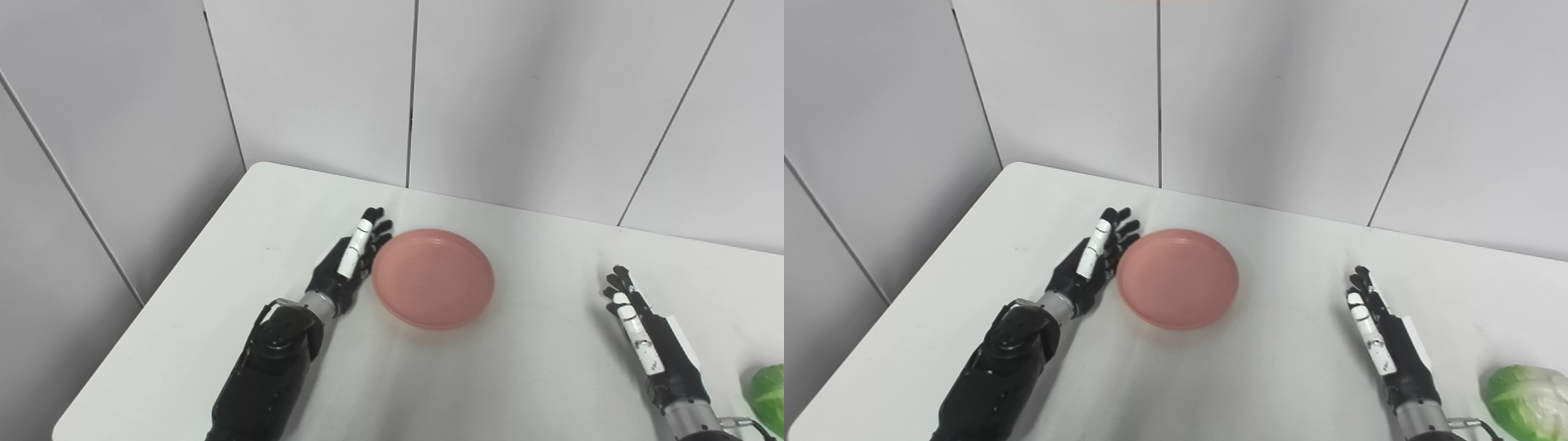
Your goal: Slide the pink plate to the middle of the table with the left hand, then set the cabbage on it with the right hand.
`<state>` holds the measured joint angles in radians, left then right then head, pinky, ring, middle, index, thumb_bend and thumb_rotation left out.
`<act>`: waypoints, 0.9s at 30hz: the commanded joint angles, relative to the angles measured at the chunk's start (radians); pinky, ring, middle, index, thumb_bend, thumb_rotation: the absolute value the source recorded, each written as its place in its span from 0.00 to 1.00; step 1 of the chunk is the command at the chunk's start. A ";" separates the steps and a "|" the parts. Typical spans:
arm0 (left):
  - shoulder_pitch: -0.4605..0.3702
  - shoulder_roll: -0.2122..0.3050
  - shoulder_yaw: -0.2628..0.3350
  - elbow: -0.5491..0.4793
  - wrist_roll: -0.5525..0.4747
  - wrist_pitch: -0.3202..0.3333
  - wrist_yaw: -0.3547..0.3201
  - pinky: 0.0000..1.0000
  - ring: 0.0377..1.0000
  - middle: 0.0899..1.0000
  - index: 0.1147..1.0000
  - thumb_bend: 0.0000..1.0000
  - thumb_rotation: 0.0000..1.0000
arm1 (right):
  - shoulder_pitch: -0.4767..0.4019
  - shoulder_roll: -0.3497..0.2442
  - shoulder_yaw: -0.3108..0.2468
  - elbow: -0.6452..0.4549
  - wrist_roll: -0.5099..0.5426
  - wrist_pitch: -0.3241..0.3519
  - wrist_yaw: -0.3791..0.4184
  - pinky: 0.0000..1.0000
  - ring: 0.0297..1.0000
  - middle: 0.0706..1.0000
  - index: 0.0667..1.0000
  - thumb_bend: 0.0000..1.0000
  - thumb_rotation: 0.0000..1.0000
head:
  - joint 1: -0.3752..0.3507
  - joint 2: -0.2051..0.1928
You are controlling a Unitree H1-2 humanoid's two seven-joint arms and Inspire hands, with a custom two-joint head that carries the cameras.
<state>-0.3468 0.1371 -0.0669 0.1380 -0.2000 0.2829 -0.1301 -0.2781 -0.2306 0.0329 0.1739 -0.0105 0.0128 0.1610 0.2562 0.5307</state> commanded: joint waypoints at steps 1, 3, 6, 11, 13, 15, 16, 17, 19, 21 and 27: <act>-0.008 -0.022 -0.022 -0.047 0.012 0.003 -0.023 1.00 0.98 0.98 0.99 0.79 1.00 | 0.004 0.004 0.008 0.000 -0.007 0.013 0.006 0.93 0.94 0.95 0.97 0.34 1.00 | -0.002 0.001; -0.002 -0.032 -0.043 -0.042 0.016 -0.009 -0.046 1.00 0.99 0.99 0.99 0.76 1.00 | 0.004 0.005 0.011 -0.001 -0.012 0.014 0.004 0.93 0.94 0.96 0.97 0.35 1.00 | -0.008 0.003; 0.009 -0.054 -0.063 -0.028 0.027 -0.018 -0.059 1.00 0.99 1.00 1.00 0.75 1.00 | 0.006 0.009 0.015 -0.007 -0.018 0.022 -0.001 0.93 0.94 0.96 0.97 0.35 1.00 | -0.030 0.009; 0.031 -0.073 -0.085 -0.029 0.052 -0.029 -0.064 1.00 0.99 1.00 1.00 0.74 1.00 | 0.007 0.016 0.023 -0.013 -0.029 0.018 -0.012 0.91 0.93 0.94 0.95 0.37 1.00 | -0.067 0.018; 0.039 -0.080 -0.087 -0.031 0.050 -0.032 -0.068 1.00 1.00 1.00 1.00 0.74 1.00 | 0.008 0.020 0.025 -0.014 -0.037 0.021 -0.016 0.90 0.92 0.93 0.95 0.38 1.00 | -0.086 0.023; 0.045 -0.085 -0.091 -0.023 0.052 -0.043 -0.073 0.99 0.99 1.00 1.00 0.75 1.00 | 0.008 0.020 0.031 -0.017 -0.052 0.020 -0.021 0.89 0.91 0.93 0.94 0.38 1.00 | -0.100 0.027; 0.048 -0.086 -0.094 -0.023 0.052 -0.042 -0.076 0.99 0.99 1.00 1.00 0.75 1.00 | 0.008 0.021 0.034 -0.020 -0.055 0.022 -0.019 0.88 0.91 0.93 0.94 0.38 1.00 | -0.115 0.031; 0.052 -0.089 -0.098 -0.023 0.051 -0.043 -0.082 0.99 0.98 1.00 1.00 0.76 1.00 | 0.007 0.020 0.035 -0.023 -0.055 0.029 -0.016 0.89 0.91 0.93 0.95 0.38 1.00 | -0.115 0.031; 0.060 -0.092 -0.105 -0.029 0.048 -0.037 -0.090 0.98 0.98 0.99 1.00 0.77 1.00 | 0.006 0.023 0.038 -0.027 -0.058 0.039 -0.016 0.90 0.92 0.94 0.95 0.39 1.00 | -0.127 0.033; 0.068 -0.092 -0.116 -0.041 0.049 -0.034 -0.098 0.95 0.97 0.98 0.99 0.76 1.00 | 0.005 0.030 0.038 -0.028 -0.063 0.046 -0.024 0.89 0.91 0.93 0.94 0.40 1.00 | -0.140 0.036; 0.094 -0.100 -0.131 -0.074 0.028 -0.014 -0.123 0.99 0.99 1.00 1.00 0.74 1.00 | 0.003 0.042 0.039 -0.029 -0.072 0.045 -0.031 0.88 0.90 0.92 0.92 0.37 1.00 | -0.171 0.044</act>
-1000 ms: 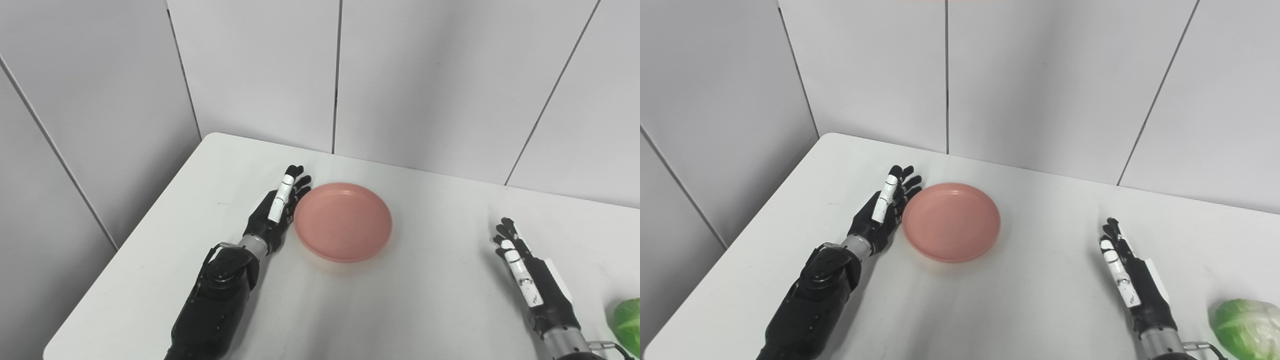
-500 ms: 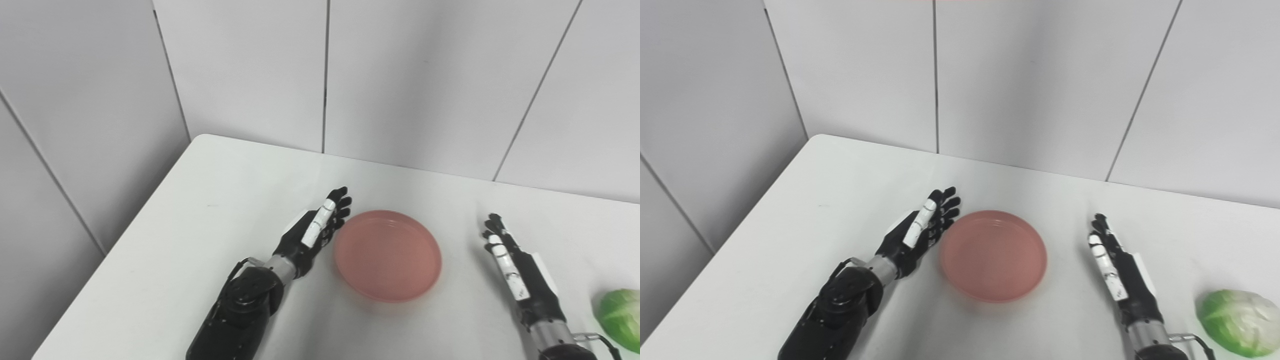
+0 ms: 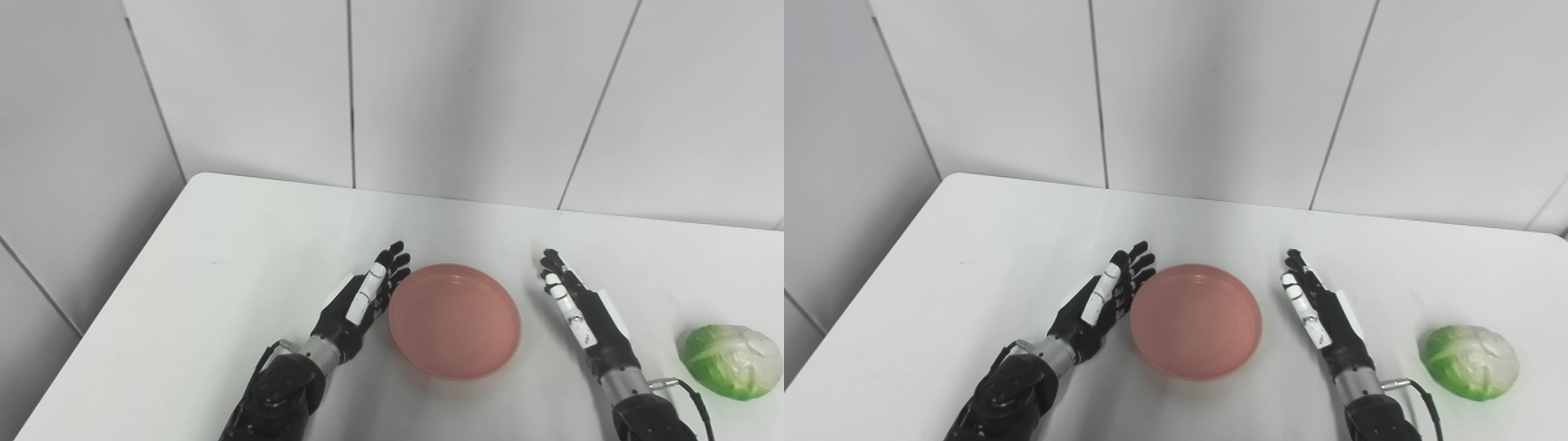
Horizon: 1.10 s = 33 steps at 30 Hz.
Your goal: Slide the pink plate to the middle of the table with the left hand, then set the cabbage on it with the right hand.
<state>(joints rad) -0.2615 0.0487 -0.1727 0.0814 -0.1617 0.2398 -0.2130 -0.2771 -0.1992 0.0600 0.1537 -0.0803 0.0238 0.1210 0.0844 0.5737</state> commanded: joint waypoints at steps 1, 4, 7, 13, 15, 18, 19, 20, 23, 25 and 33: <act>0.015 -0.013 -0.030 -0.025 -0.007 0.037 -0.040 1.00 0.99 1.00 1.00 0.75 1.00 | 0.002 0.012 0.014 -0.012 -0.008 0.039 0.007 0.87 0.90 0.91 0.92 0.37 1.00 | -0.010 0.003; 0.029 -0.013 -0.039 -0.045 0.001 0.056 -0.034 1.00 1.00 1.00 1.00 0.76 1.00 | 0.002 0.014 0.017 -0.013 -0.016 0.041 0.004 0.87 0.90 0.91 0.92 0.37 1.00 | -0.023 0.006; 0.038 -0.012 -0.040 -0.046 -0.007 0.055 -0.039 1.00 0.99 0.99 1.00 0.78 1.00 | 0.001 0.016 0.021 -0.012 -0.022 0.046 0.002 0.87 0.89 0.91 0.92 0.39 1.00 | -0.033 0.009; 0.043 -0.006 -0.047 -0.037 -0.002 0.030 -0.045 0.99 0.98 0.98 0.99 0.77 1.00 | 0.000 0.019 0.024 -0.015 -0.029 0.058 -0.003 0.87 0.89 0.91 0.93 0.41 1.00 | -0.049 0.012; 0.042 -0.004 -0.046 -0.032 -0.004 0.027 -0.047 1.00 0.98 0.99 1.00 0.78 1.00 | -0.001 0.021 0.024 -0.014 -0.030 0.058 -0.005 0.87 0.89 0.91 0.92 0.41 1.00 | -0.055 0.013; 0.042 -0.006 -0.039 -0.031 -0.001 0.030 -0.038 1.00 0.98 0.98 0.99 0.78 1.00 | -0.002 0.025 0.024 -0.012 -0.035 0.058 -0.010 0.86 0.89 0.91 0.92 0.41 1.00 | -0.068 0.011; 0.042 -0.005 -0.038 -0.029 0.002 0.028 -0.037 1.00 0.98 0.99 0.99 0.78 1.00 | -0.002 0.026 0.024 -0.010 -0.037 0.058 -0.012 0.87 0.89 0.91 0.92 0.42 1.00 | -0.068 0.011; 0.042 -0.003 -0.037 -0.025 0.005 0.024 -0.036 1.00 0.99 0.99 0.99 0.78 1.00 | -0.002 0.029 0.024 -0.013 -0.041 0.061 -0.016 0.87 0.89 0.91 0.92 0.42 1.00 | -0.078 0.010; 0.040 0.001 -0.034 -0.010 0.012 0.009 -0.033 1.00 1.00 0.99 0.99 0.78 1.00 | -0.003 0.032 0.025 -0.011 -0.056 0.051 -0.026 0.86 0.89 0.90 0.92 0.42 1.00 | -0.091 0.010; 0.039 0.005 -0.030 0.001 0.015 -0.005 -0.034 1.00 1.00 1.00 1.00 0.78 1.00 | -0.004 0.033 0.023 -0.013 -0.059 0.049 -0.029 0.85 0.89 0.90 0.92 0.43 1.00 | -0.105 0.010; 0.030 -0.003 0.020 0.070 -0.002 -0.102 -0.035 0.98 0.99 1.00 1.00 0.75 1.00 | -0.019 0.034 0.002 -0.065 -0.088 0.010 -0.078 0.86 0.89 0.91 0.91 0.72 1.00 | -0.200 0.005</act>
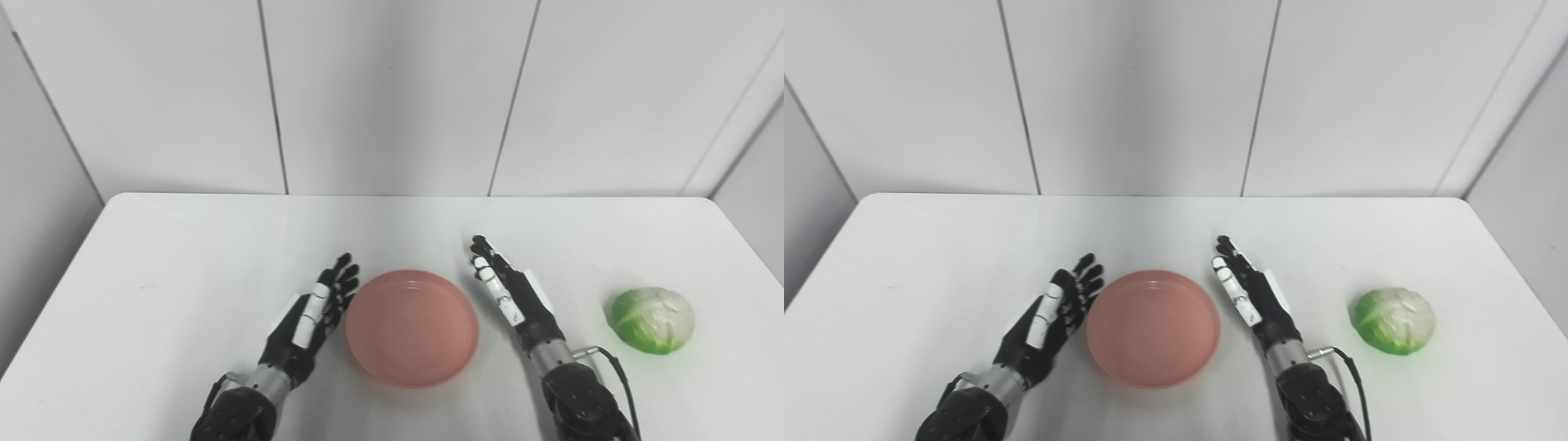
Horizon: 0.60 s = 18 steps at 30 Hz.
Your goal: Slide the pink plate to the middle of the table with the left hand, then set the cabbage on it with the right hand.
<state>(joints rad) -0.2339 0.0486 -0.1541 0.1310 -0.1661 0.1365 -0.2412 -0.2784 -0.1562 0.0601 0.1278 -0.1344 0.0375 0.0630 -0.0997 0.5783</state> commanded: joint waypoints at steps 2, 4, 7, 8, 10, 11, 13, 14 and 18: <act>0.003 -0.002 0.013 0.028 0.002 -0.005 -0.004 0.96 0.98 0.99 1.00 0.75 1.00 | -0.026 -0.015 0.002 -0.099 -0.071 0.031 -0.029 0.84 0.87 0.90 0.91 0.78 1.00 | -0.037 -0.001; 0.001 0.006 0.017 0.043 0.005 -0.015 -0.007 0.94 0.97 0.98 0.99 0.75 1.00 | -0.036 -0.020 -0.001 -0.151 -0.112 0.056 -0.037 0.81 0.85 0.88 0.90 0.84 0.99 | -0.054 -0.001; -0.002 0.017 0.023 0.067 0.005 -0.034 -0.015 0.94 0.96 0.98 0.99 0.76 1.00 | -0.053 -0.032 -0.010 -0.225 -0.167 0.086 -0.045 0.82 0.86 0.88 0.90 0.89 0.91 | -0.077 0.003; -0.003 0.021 0.026 0.075 0.004 -0.038 -0.018 0.93 0.96 0.98 0.98 0.77 1.00 | -0.060 -0.040 -0.016 -0.256 -0.176 0.090 -0.043 0.83 0.87 0.88 0.91 0.90 0.89 | -0.094 0.007; -0.004 0.025 0.029 0.078 0.005 -0.039 -0.021 0.92 0.95 0.97 0.97 0.78 1.00 | -0.073 -0.050 -0.027 -0.305 -0.184 0.099 -0.040 0.84 0.86 0.87 0.91 0.94 0.82 | -0.108 0.010; -0.003 0.027 0.029 0.075 0.006 -0.037 -0.022 0.92 0.95 0.96 0.97 0.76 1.00 | -0.078 -0.054 -0.033 -0.324 -0.186 0.104 -0.039 0.83 0.86 0.87 0.92 0.98 0.79 | -0.108 0.010; -0.003 0.034 0.027 0.076 0.009 -0.042 -0.027 0.92 0.95 0.96 0.97 0.76 1.00 | -0.087 -0.065 -0.043 -0.367 -0.196 0.113 -0.036 0.82 0.85 0.87 0.92 1.00 0.77 | -0.123 0.012; -0.004 0.037 0.028 0.081 0.006 -0.045 -0.032 0.92 0.95 0.96 0.97 0.76 1.00 | -0.092 -0.076 -0.047 -0.390 -0.210 0.113 -0.035 0.82 0.85 0.86 0.92 1.00 0.76 | -0.141 0.013; -0.007 0.046 0.032 0.092 0.007 -0.046 -0.040 0.92 0.94 0.95 0.96 0.75 1.00 | -0.104 -0.113 -0.063 -0.458 -0.240 0.119 -0.025 0.82 0.86 0.87 0.92 1.00 0.71 | -0.183 0.010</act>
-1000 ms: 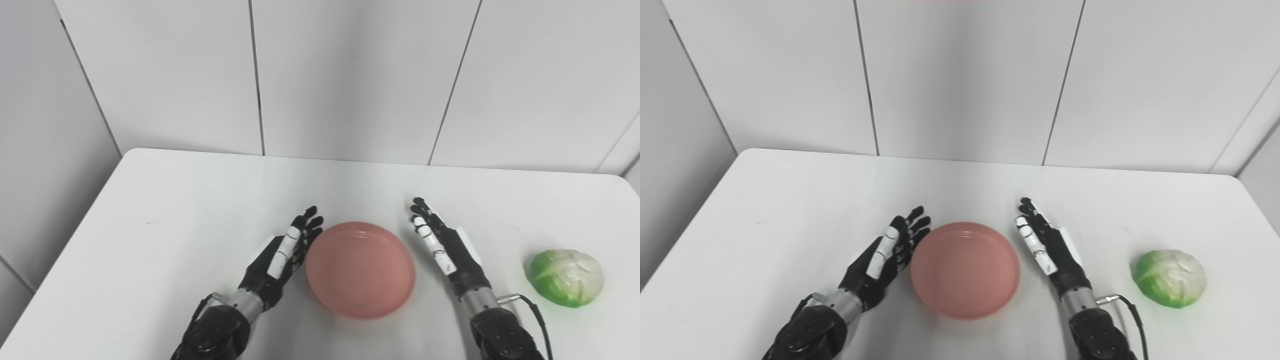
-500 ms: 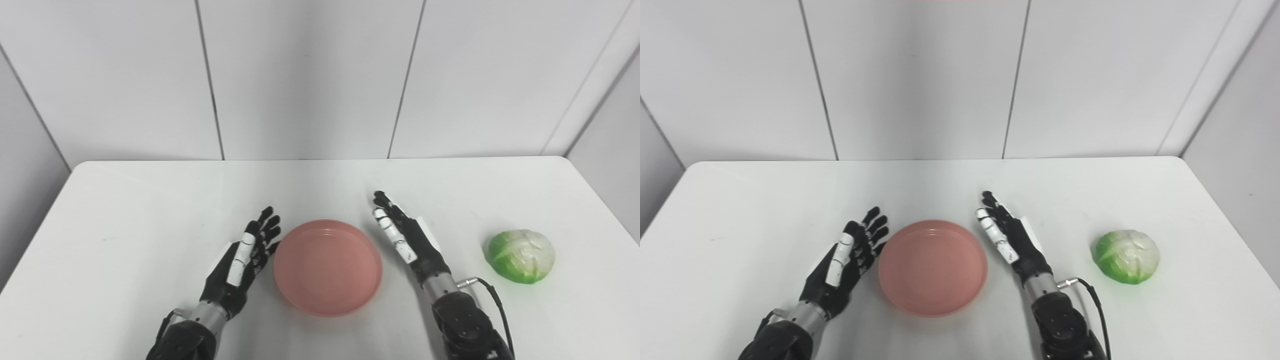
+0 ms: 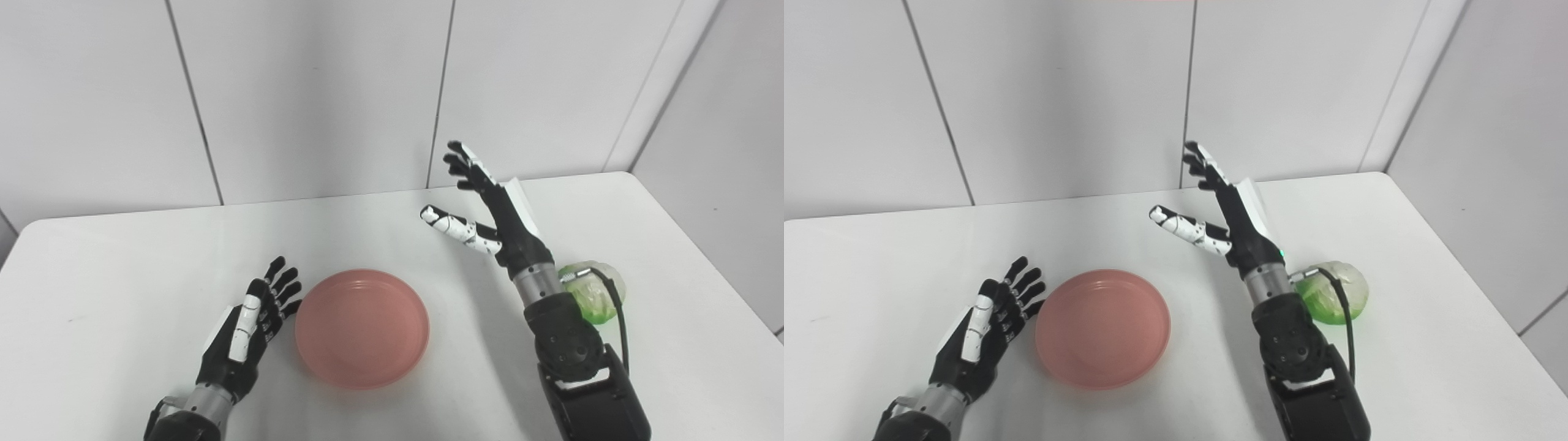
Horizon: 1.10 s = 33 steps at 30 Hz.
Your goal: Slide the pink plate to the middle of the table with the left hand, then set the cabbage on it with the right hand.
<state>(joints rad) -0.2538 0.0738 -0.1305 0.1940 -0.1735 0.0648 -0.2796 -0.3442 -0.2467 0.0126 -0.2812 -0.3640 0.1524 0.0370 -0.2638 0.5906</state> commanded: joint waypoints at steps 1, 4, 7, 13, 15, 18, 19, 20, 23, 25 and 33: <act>0.012 0.023 0.009 0.031 0.015 0.026 -0.003 0.92 0.94 0.95 0.96 0.76 1.00 | -0.040 -0.031 -0.020 -0.061 -0.013 0.008 0.006 0.81 0.87 0.88 0.92 1.00 0.70 | -0.019 -0.003; 0.012 0.029 0.014 0.033 0.010 0.034 -0.006 0.93 0.93 0.93 0.95 0.76 1.00 | -0.041 -0.059 -0.045 -0.117 -0.027 0.042 0.022 0.82 0.88 0.89 0.93 1.00 0.72 | -0.054 -0.001; 0.005 0.039 0.017 0.047 0.005 0.030 -0.020 0.91 0.93 0.93 0.94 0.78 1.00 | -0.032 -0.104 -0.065 -0.171 -0.075 0.066 0.040 0.86 0.91 0.91 0.95 1.00 0.69 | -0.069 -0.001; -0.003 0.041 0.040 0.085 -0.015 0.008 -0.050 0.90 0.92 0.93 0.95 0.77 1.00 | 0.009 -0.216 -0.136 -0.224 -0.124 0.122 0.097 0.89 0.94 0.94 0.96 1.00 0.63 | -0.088 0.001; -0.002 0.042 0.043 0.087 -0.011 0.004 -0.056 0.90 0.92 0.93 0.95 0.78 1.00 | 0.041 -0.266 -0.168 -0.211 -0.136 0.111 0.104 0.88 0.93 0.93 0.96 1.00 0.64 | -0.091 0.000; -0.001 0.042 0.048 0.092 -0.014 0.004 -0.061 0.90 0.92 0.93 0.95 0.78 1.00 | 0.085 -0.326 -0.202 -0.201 -0.143 0.120 0.124 0.87 0.93 0.94 0.97 1.00 0.65 | -0.096 0.000; -0.001 0.044 0.051 0.090 -0.019 0.013 -0.064 0.90 0.92 0.93 0.95 0.79 1.00 | 0.103 -0.346 -0.218 -0.205 -0.144 0.141 0.140 0.86 0.93 0.94 0.96 1.00 0.63 | -0.109 0.001; -0.001 0.047 0.053 0.090 -0.026 0.017 -0.071 0.93 0.94 0.94 0.95 0.80 0.99 | 0.119 -0.364 -0.232 -0.207 -0.148 0.155 0.150 0.83 0.92 0.94 0.97 1.00 0.62 | -0.117 0.002; -0.004 0.057 0.055 0.102 -0.027 0.013 -0.085 0.93 0.95 0.94 0.96 0.81 0.99 | 0.160 -0.396 -0.274 -0.195 -0.137 0.152 0.154 0.77 0.89 0.94 0.96 1.00 0.62 | -0.124 0.000; -0.006 0.059 0.059 0.112 -0.026 0.007 -0.085 0.93 0.94 0.94 0.95 0.82 0.98 | 0.182 -0.410 -0.302 -0.189 -0.131 0.171 0.163 0.78 0.89 0.94 0.96 1.00 0.61 | -0.123 -0.001; -0.010 0.062 0.072 0.126 -0.024 0.012 -0.079 0.94 0.95 0.96 0.95 0.83 0.97 | 0.242 -0.445 -0.346 -0.147 -0.086 0.232 0.213 0.83 0.93 0.97 1.00 1.00 0.52 | -0.136 -0.003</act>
<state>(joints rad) -0.2902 0.1194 -0.0615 0.2736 -0.2068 0.0351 -0.3666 -0.0997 -0.6531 -0.3127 -0.4236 -0.4669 0.3939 0.2562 -0.4004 0.5875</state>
